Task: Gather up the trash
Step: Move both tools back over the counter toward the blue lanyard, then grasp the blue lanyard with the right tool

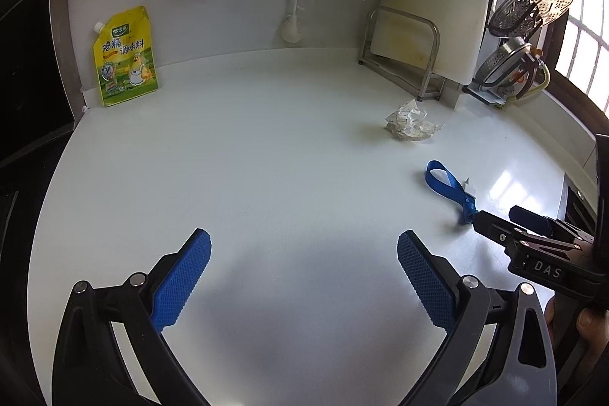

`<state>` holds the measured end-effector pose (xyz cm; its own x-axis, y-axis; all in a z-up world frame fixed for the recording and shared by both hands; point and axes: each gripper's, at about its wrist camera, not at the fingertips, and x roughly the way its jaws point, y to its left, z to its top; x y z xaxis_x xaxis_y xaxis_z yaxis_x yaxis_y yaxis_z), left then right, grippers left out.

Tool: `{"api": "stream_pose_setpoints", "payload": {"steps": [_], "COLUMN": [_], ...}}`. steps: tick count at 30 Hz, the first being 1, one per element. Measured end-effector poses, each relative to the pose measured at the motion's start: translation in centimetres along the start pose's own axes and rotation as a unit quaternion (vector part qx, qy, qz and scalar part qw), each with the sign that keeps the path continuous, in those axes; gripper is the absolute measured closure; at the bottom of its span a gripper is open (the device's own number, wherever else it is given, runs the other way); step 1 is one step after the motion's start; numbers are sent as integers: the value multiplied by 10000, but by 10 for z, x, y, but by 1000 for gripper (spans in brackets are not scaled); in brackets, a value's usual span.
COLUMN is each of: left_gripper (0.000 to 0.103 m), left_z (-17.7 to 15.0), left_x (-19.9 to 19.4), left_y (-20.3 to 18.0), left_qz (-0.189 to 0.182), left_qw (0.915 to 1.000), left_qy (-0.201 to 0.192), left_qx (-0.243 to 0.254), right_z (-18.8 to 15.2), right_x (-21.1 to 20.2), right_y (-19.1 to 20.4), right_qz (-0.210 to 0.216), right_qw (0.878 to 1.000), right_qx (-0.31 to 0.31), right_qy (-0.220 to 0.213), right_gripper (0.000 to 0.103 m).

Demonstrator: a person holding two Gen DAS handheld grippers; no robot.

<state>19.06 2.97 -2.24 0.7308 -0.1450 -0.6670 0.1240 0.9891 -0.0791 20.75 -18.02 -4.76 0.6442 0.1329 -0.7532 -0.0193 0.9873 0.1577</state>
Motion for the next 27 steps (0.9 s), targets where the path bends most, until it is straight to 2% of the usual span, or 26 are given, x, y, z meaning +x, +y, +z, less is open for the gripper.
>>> {"api": "stream_pose_setpoints", "payload": {"steps": [9,16,21,24,26,27], "left_gripper": [6,6,6,6,6,6], "left_z": [5,11,13,14,14,15], "left_x": [5,7,9,9,10,10], "left_y": [-4,-7,-7,-7,-7,-7], "left_qz": [29,43,50,44,45,40], "left_qw": [9999,9999,9999,9999,9999,9999], "left_qy": [24,3,2,14,23,26], "left_qx": [117,146,137,125,113,106], "right_z": [10,13,12,11,11,11], "right_x": [28,40,42,43,43,43], "right_y": [-8,-7,1,8,11,12], "right_qz": [-255,-411,-590,-657,-606,-591], "right_qw": [9993,9987,9976,9965,9964,9963], "right_qx": [156,29,-254,-456,-538,-566], "right_qy": [243,307,274,255,243,244], "right_gripper": [23,24,37,50,64,67]}}
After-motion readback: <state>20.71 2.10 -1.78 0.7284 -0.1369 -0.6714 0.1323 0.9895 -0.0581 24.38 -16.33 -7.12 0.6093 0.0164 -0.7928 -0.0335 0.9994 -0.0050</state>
